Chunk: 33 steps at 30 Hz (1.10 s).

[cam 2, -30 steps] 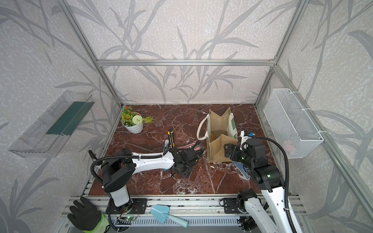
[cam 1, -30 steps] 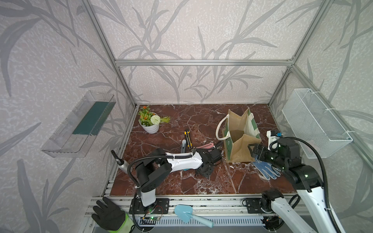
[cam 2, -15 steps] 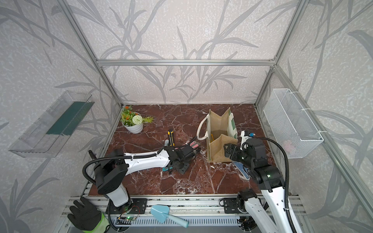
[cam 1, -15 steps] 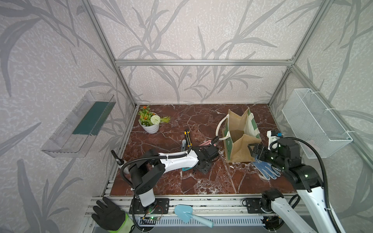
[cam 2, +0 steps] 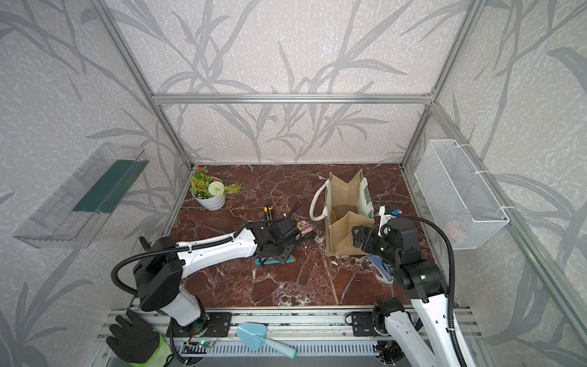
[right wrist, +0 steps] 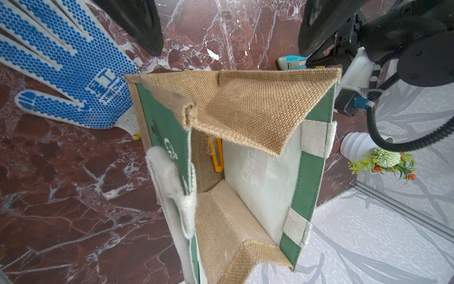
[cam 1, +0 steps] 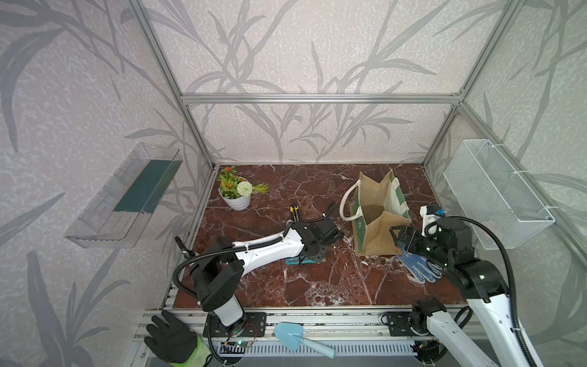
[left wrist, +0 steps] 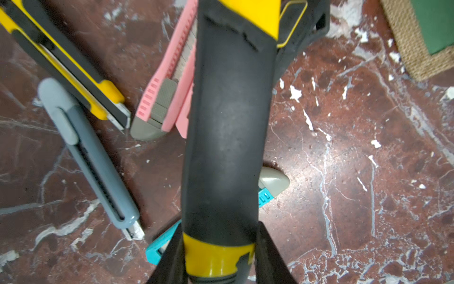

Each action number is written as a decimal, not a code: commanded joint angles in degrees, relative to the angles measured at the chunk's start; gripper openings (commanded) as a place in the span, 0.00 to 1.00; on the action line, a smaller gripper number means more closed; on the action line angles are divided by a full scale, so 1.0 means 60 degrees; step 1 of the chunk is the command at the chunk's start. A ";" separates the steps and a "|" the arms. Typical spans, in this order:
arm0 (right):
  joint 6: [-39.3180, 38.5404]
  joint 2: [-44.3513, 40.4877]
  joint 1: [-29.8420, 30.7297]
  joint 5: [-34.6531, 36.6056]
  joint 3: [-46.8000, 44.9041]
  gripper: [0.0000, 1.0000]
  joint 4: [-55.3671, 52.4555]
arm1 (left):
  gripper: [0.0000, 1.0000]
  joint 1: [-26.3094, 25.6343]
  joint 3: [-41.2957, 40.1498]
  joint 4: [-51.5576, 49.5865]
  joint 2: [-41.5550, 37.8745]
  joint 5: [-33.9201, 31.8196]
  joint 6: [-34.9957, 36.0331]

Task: Place the art knife into the pouch
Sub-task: Pick up the utility knife at the center of the board, then place the utility knife in the pouch.

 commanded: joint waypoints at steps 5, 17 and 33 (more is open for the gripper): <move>0.0027 -0.0149 -0.0019 -0.0126 -0.0027 0.87 0.0187 | 0.20 0.0114 0.0969 -0.0873 -0.0699 -0.0633 0.0061; 0.0055 -0.0265 -0.0021 -0.0319 -0.0064 0.87 0.0387 | 0.21 0.0374 0.3482 -0.1706 -0.0399 -0.1135 0.0785; -0.0126 -0.0382 -0.0014 -0.0119 -0.0218 0.87 0.0387 | 0.20 0.0276 0.7110 -0.1934 0.0984 0.0567 0.1478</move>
